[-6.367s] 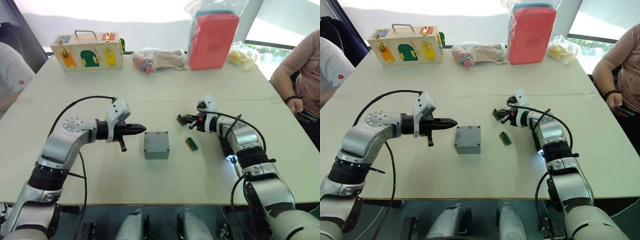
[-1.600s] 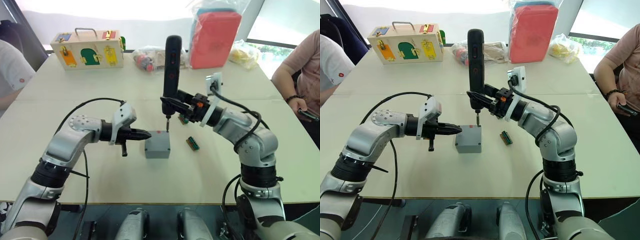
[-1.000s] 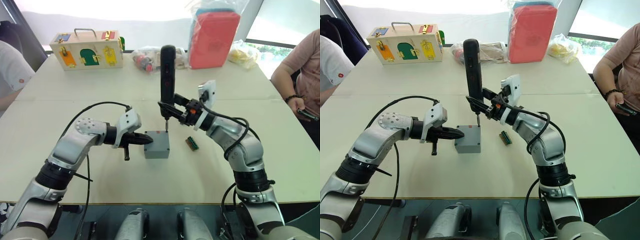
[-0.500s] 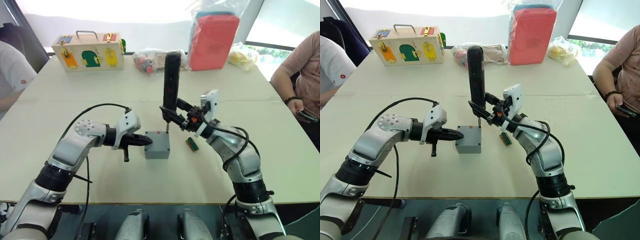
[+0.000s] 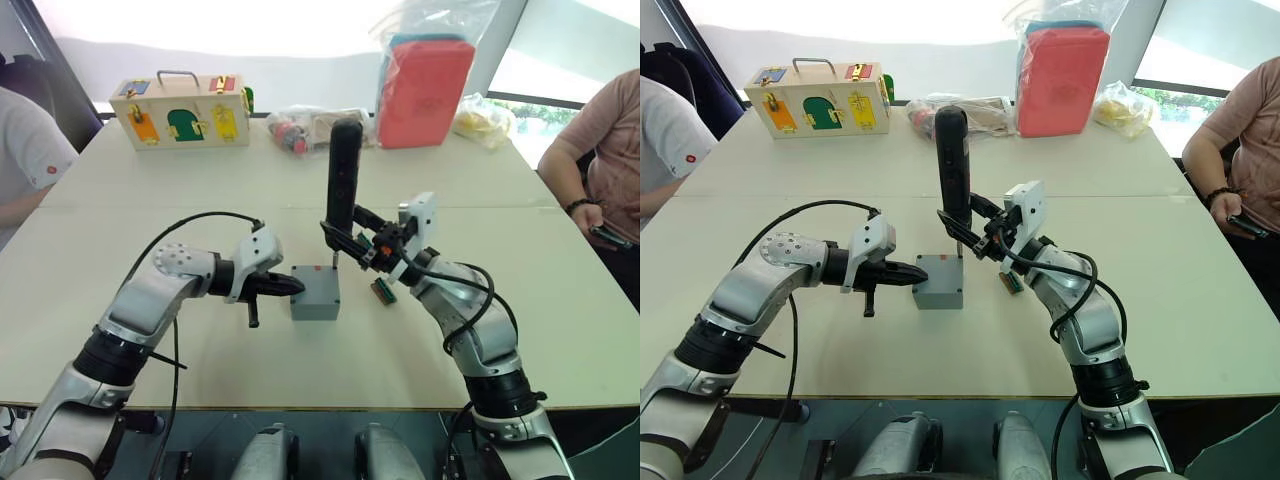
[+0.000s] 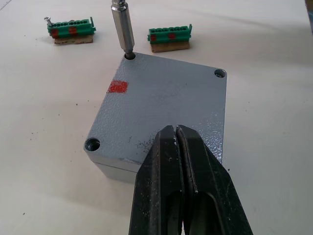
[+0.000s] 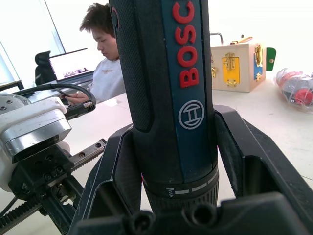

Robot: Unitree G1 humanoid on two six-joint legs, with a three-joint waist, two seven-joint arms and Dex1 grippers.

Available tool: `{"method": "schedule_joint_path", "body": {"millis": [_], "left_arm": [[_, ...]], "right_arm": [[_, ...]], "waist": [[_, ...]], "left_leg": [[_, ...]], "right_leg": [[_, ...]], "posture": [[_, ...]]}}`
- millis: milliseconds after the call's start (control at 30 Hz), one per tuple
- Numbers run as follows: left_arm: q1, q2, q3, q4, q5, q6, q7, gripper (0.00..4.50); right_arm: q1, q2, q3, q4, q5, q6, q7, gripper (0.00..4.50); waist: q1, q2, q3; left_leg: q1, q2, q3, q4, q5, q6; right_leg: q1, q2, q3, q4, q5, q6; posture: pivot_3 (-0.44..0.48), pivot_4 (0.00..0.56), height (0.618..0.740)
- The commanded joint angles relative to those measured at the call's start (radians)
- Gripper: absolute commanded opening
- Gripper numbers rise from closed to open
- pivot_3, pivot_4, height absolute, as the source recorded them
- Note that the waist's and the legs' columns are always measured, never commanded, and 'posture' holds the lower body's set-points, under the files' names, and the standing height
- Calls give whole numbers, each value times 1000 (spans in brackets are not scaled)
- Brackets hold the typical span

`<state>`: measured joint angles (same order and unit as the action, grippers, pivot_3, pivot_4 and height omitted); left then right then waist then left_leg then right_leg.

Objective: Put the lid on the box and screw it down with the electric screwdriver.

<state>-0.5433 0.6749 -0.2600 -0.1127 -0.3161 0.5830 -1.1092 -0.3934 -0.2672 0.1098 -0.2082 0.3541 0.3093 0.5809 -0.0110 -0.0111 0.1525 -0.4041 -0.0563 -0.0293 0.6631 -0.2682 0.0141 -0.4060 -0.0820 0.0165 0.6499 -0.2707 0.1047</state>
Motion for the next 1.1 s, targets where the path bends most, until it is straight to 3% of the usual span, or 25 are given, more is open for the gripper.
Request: {"method": "schedule_joint_path", "body": {"millis": [33,767,967,1100], "left_arm": [[18,2,-13,-7,11,14,0,0],[4,-17,-14,9,21,12,3,0],[-9,-45,19,11,-1,19,21,0],[-23,-68,86,19,-58,52,35,0]], "right_arm": [[56,-14,29,82,-38,45,-2,1822],[23,-34,-12,55,-14,73,-3,1822],[-67,-53,-76,10,43,128,-20,1822],[-209,-79,-171,-76,204,294,-35,1822]], "waist": [[0,0,-3],[1,0,-8],[4,1,-8],[4,2,-6]], "left_leg": [[0,0,0,0,0,0],[5,0,0,-2,-1,1],[4,0,0,-2,-1,1],[-4,-1,0,-2,-1,1]], "right_leg": [[1,0,0,0,0,0],[4,-3,0,-3,0,0],[3,-4,0,-3,0,0],[-3,-5,0,-2,0,0]], "posture": [[0,150,738],[0,150,738],[0,150,738],[0,150,738]]}}
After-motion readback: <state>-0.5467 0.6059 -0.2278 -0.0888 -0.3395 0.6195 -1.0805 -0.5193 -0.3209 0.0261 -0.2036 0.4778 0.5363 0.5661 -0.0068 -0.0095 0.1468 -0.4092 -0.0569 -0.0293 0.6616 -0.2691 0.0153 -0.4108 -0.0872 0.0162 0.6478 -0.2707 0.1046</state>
